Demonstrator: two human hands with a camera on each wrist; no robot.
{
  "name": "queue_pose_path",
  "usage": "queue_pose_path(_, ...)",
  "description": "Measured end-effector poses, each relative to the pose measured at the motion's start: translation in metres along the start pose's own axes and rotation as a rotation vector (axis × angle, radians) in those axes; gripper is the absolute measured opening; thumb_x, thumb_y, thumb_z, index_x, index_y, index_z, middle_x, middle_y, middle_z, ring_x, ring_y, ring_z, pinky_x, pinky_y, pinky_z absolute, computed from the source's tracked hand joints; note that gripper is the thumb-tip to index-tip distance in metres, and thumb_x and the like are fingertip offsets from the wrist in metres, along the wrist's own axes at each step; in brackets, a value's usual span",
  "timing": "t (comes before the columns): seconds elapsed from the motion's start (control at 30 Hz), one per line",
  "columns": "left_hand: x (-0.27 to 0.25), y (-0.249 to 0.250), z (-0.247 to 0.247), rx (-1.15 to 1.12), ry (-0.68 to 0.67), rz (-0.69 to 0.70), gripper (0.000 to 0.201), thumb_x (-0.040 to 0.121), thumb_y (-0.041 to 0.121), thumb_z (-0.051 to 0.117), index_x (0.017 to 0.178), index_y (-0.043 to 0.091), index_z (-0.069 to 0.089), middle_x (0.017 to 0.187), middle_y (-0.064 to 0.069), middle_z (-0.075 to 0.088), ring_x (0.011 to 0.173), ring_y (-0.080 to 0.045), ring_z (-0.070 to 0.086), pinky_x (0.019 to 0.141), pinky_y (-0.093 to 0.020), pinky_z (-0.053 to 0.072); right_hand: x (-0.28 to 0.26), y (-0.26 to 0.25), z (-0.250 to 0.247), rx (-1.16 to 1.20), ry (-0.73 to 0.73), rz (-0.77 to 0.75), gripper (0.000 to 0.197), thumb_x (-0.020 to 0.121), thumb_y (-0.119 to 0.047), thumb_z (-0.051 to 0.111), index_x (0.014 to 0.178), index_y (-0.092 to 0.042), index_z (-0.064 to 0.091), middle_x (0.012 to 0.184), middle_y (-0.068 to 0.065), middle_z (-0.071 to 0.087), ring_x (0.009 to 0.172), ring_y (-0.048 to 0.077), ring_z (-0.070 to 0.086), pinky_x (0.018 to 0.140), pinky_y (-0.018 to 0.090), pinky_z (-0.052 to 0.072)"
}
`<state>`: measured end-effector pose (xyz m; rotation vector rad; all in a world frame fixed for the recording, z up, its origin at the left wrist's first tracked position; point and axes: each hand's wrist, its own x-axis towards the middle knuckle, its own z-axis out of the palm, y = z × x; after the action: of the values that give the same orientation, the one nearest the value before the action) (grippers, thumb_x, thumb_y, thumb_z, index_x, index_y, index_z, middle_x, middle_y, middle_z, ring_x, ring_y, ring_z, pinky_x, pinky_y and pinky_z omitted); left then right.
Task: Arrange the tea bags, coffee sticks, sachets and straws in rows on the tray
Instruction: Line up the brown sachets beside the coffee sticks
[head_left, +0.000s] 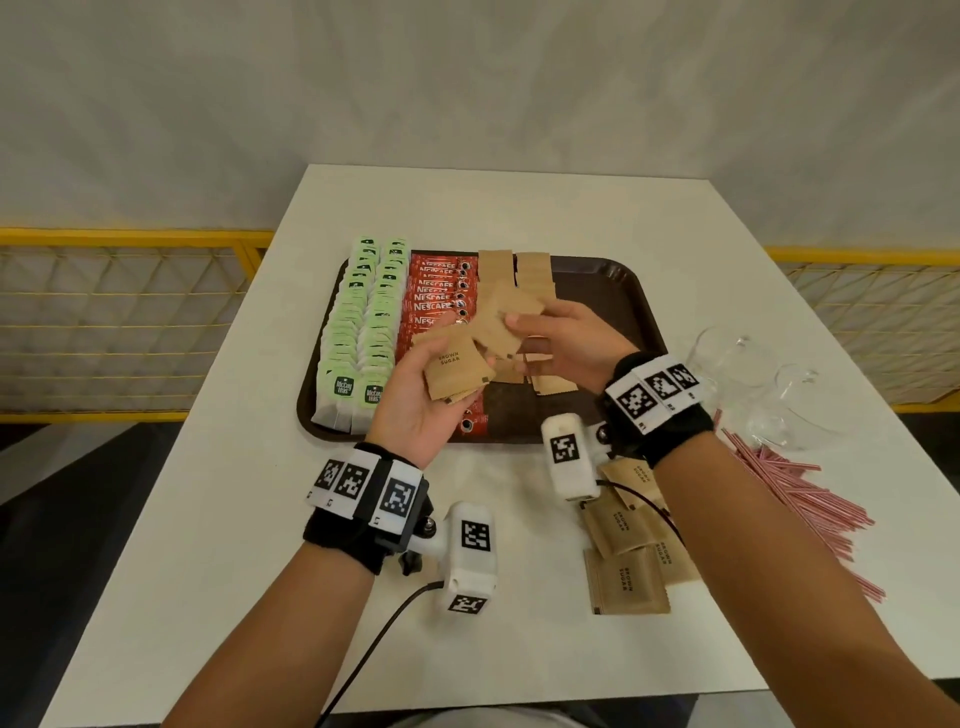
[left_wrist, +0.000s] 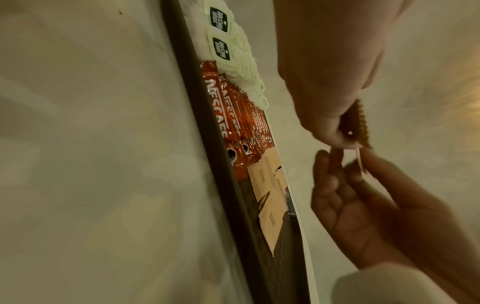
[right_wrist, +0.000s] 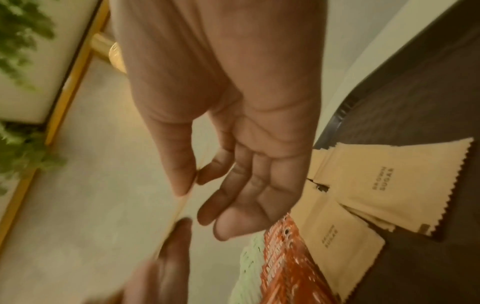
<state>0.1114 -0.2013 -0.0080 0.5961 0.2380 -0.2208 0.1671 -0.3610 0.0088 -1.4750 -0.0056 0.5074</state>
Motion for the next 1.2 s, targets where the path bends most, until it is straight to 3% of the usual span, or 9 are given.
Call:
queue_pose_path(0.13,0.0,0.003,-0.007,-0.01,-0.04,0.006,0.022,0.097,0.006,0.039,0.112,0.005,0.055,0.114,-0.016,0.063,0.101,-0.022,0.063,0.083,-0.032,0.054,-0.009,-0.007,-0.017,0.217,0.052,-0.038,0.007,0.09,-0.008,0.056,0.097,-0.01,0.056,0.083,0.0,0.067,0.07,0.012,0.064,0.056,0.023,0.053)
queue_pose_path(0.33,0.002,-0.002,-0.004,0.105,-0.05,-0.009,0.026,0.097,0.008,0.04,0.116,0.017,0.056,0.105,-0.01,0.068,0.089,-0.02,0.067,0.073,-0.03,0.056,-0.013,-0.003,-0.001,0.008,-0.067,0.042,0.041,0.088,-0.008,0.06,0.127,0.002,0.05,0.1,0.004,0.067,0.082,0.014,0.067,0.058,0.023,0.055)
queue_pose_path(0.43,0.003,-0.005,-0.003,0.179,-0.033,-0.068,0.025,0.096,0.015,0.045,0.117,0.021,0.057,0.106,-0.01,0.067,0.091,-0.021,0.065,0.072,-0.03,0.056,-0.011,0.005,0.009,-0.102,-0.09,0.057,0.038,0.086,-0.009,0.063,0.123,-0.005,0.053,0.109,0.007,0.062,0.094,0.019,0.062,0.065,0.026,0.056)
queue_pose_path(0.53,0.004,-0.006,-0.002,0.209,-0.011,-0.1,0.029,0.095,0.025,0.047,0.122,0.02,0.056,0.11,-0.012,0.065,0.092,-0.021,0.063,0.074,-0.031,0.055,-0.011,0.009,0.014,-0.15,-0.092,0.061,0.02,0.085,-0.007,0.064,0.104,-0.01,0.057,0.102,0.007,0.061,0.092,0.019,0.062,0.067,0.026,0.057)
queue_pose_path(0.7,0.003,-0.007,0.004,0.257,-0.04,-0.085,0.038,0.096,0.03,0.043,0.129,0.014,0.051,0.104,-0.01,0.068,0.085,-0.017,0.067,0.067,-0.027,0.057,-0.012,0.009,0.014,-0.165,-0.131,0.097,0.026,0.087,-0.01,0.064,0.112,-0.006,0.06,0.097,0.005,0.062,0.088,0.016,0.06,0.059,0.022,0.053)
queue_pose_path(0.83,-0.001,-0.004,-0.007,0.319,0.009,-0.022,0.022,0.095,0.029,0.047,0.11,0.018,0.058,0.078,-0.003,0.065,0.064,-0.011,0.06,0.055,-0.022,0.051,-0.006,-0.003,-0.008,-0.101,0.064,0.093,0.028,0.086,-0.01,0.064,0.113,-0.007,0.06,0.101,0.008,0.066,0.088,0.018,0.063,0.057,0.025,0.053)
queue_pose_path(0.97,-0.001,0.003,-0.026,0.241,0.118,-0.016,0.032,0.092,0.013,0.053,0.124,0.015,0.053,0.093,-0.009,0.059,0.081,-0.016,0.056,0.079,-0.03,0.048,0.009,-0.001,-0.025,-0.218,0.249,0.189,0.023,0.082,-0.005,0.068,0.104,-0.005,0.06,0.111,0.017,0.063,0.095,0.026,0.063,0.07,0.035,0.056)
queue_pose_path(1.1,-0.006,0.003,-0.022,0.173,0.119,-0.018,0.016,0.089,-0.002,0.047,0.098,0.007,0.056,0.079,-0.008,0.057,0.07,-0.014,0.055,0.059,-0.023,0.052,0.019,0.009,-0.012,-0.369,0.249,0.293,0.029,0.08,-0.005,0.07,0.106,-0.004,0.056,0.109,0.016,0.062,0.101,0.032,0.062,0.087,0.048,0.053)
queue_pose_path(1.2,-0.009,0.003,-0.021,0.176,0.106,-0.022,0.012,0.088,-0.002,0.047,0.089,0.005,0.056,0.076,-0.009,0.058,0.07,-0.015,0.057,0.059,-0.023,0.054,0.028,0.013,-0.008,-0.521,0.282,0.309,0.043,0.077,-0.011,0.075,0.115,0.0,0.056,0.113,0.014,0.062,0.104,0.033,0.061,0.091,0.047,0.051)
